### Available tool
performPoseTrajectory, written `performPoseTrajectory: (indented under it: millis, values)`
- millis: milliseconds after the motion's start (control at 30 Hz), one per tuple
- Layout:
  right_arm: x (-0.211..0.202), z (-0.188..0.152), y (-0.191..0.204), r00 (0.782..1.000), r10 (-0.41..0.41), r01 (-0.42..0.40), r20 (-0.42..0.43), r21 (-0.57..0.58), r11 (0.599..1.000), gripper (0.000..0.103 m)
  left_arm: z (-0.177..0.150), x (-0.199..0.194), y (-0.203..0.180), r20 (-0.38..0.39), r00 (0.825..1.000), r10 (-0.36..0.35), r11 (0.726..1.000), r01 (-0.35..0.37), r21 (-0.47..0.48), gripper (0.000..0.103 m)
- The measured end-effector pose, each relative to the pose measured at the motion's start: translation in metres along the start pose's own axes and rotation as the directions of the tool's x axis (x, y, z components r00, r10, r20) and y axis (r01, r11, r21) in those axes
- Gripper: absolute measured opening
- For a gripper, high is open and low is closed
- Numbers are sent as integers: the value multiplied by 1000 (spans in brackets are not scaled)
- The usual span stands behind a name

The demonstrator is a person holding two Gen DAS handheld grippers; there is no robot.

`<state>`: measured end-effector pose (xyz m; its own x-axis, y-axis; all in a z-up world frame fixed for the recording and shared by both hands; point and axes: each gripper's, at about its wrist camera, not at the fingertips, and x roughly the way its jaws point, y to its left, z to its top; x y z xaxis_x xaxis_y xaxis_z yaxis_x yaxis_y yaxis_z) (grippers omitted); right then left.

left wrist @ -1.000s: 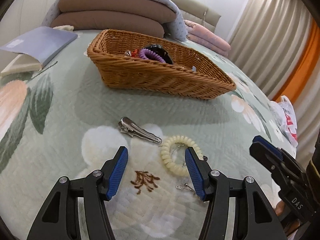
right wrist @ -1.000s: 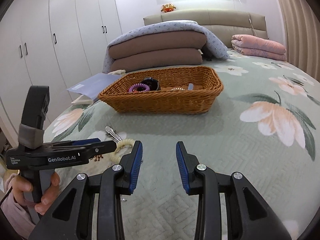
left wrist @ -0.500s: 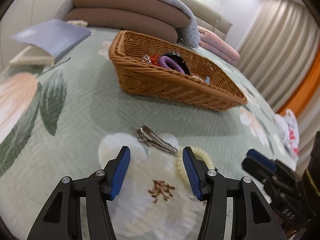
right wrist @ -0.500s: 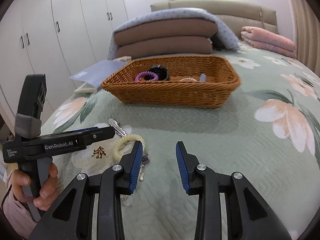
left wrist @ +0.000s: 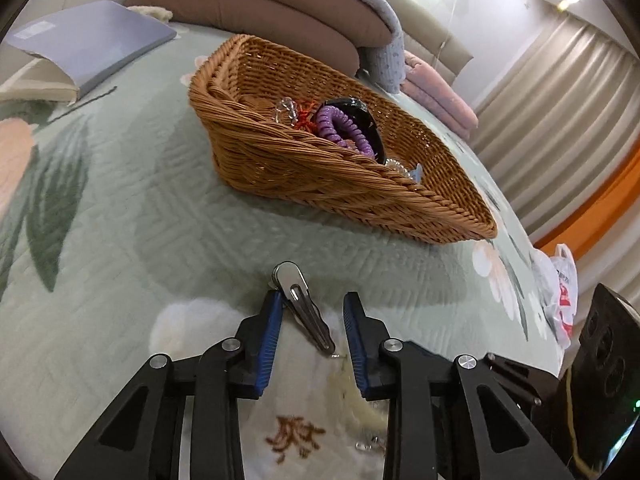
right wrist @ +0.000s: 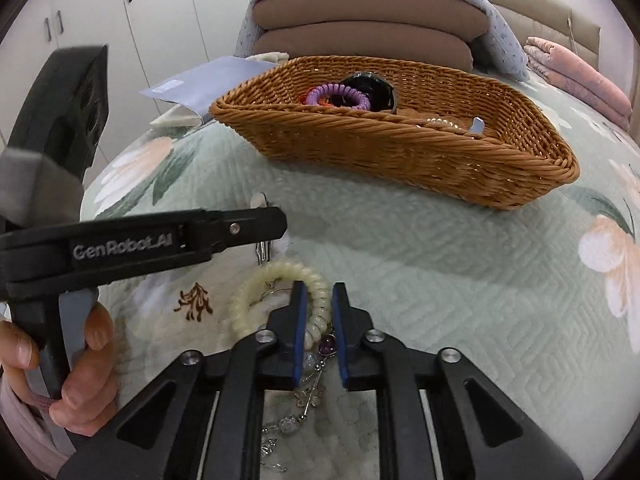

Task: Organize jewelry
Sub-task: 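Grasp the silver hair clip with the left tool while the right tool grasps the cream coil hair tie, then carry the clip and hair tie into the basket and open both tools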

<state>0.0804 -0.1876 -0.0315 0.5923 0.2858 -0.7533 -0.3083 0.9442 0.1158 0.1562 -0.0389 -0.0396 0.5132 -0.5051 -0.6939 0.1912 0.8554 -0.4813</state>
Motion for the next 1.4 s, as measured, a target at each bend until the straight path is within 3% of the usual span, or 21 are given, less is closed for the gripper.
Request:
performPoseTrajectory:
  millis: [233,467,633,733,967,1200,1400]
  values:
    - [-25,-11,-27,994,-77,67,80,124,990,12,-1,3,-9,3,999,44,998,-44,46,32]
    - [-34,-20,-74,994,-100,81,52,298,951,12,-2,7,-17,7,995,100,990,-101,97,32]
    - [-35,-21,-77,993,-112,91,49,312,946,12,-5,10,-28,25,986,162,974,-164,154,32]
    - [-36,-22,-74,990,-132,113,46,296,949,12,-7,11,-31,38,980,193,964,-197,179,22]
    - [-31,-21,-68,988,-150,134,39,273,953,14,-7,7,-19,38,991,130,982,-134,135,19]
    - [-26,-19,-58,980,-195,184,31,217,959,16,-10,5,-19,45,992,114,983,-119,138,19]
    - [-30,-21,-58,986,-160,144,56,219,965,13,-11,1,-17,55,995,87,987,-93,131,17]
